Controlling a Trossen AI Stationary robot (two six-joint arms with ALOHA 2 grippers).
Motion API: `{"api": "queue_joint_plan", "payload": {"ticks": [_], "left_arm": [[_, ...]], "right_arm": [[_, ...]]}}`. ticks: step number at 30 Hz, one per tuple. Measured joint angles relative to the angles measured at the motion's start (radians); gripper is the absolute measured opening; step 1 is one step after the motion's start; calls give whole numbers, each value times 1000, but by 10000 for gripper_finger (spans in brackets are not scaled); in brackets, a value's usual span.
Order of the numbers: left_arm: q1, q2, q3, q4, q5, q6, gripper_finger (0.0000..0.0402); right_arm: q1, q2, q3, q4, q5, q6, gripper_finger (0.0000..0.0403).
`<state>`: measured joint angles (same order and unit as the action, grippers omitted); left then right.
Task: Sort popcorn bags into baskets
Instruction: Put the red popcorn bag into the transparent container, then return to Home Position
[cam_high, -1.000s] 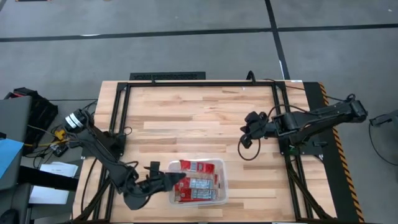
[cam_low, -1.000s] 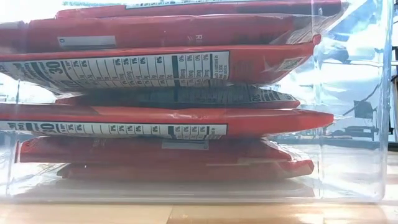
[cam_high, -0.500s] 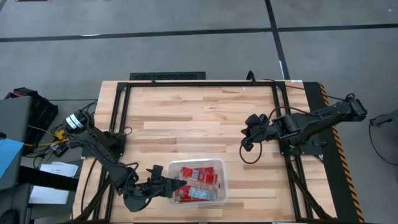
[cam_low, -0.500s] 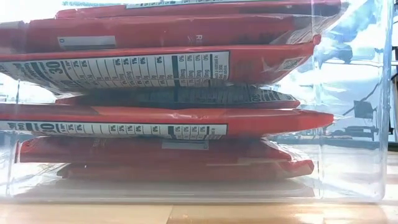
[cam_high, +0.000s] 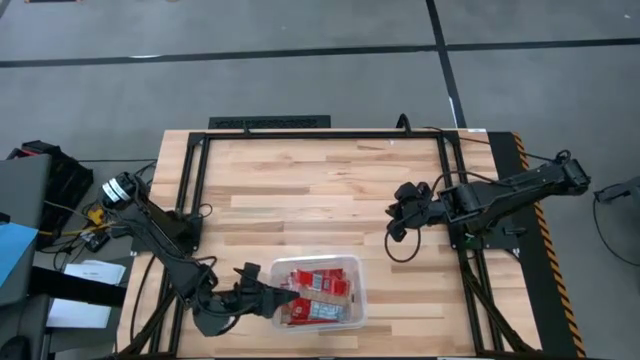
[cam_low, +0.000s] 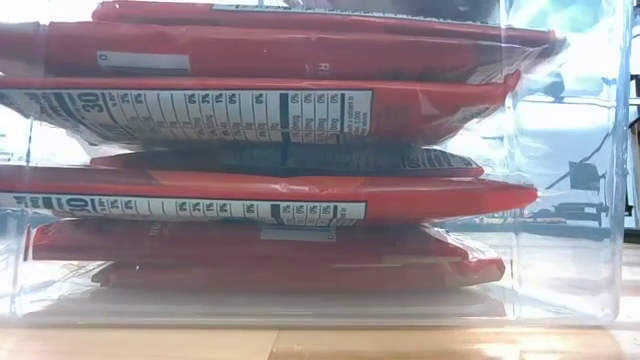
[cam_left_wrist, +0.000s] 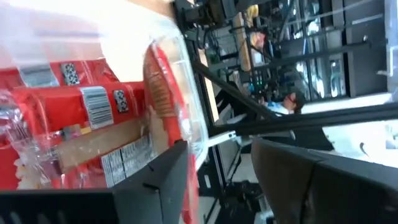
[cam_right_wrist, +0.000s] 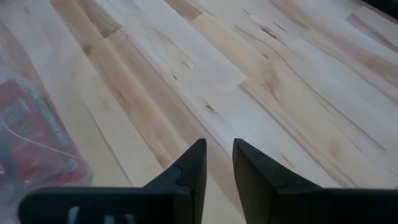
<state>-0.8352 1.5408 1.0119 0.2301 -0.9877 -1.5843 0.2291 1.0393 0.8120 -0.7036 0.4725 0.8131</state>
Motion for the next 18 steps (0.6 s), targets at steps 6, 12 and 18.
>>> {"api": "queue_joint_plan", "payload": {"ticks": [6, 12, 18], "left_arm": [[-1, -156, 0, -145, 29, 71, 171], [8, -241, 0, -235, 111, 101, 171], [16, -486, 0, -308, 8, 329, 171]], "right_arm": [[0, 0, 0, 18, -1, -2, 126], [0, -12, 0, 89, -3, -18, 127], [32, -150, 69, 212, -30, -279, 119]]}}
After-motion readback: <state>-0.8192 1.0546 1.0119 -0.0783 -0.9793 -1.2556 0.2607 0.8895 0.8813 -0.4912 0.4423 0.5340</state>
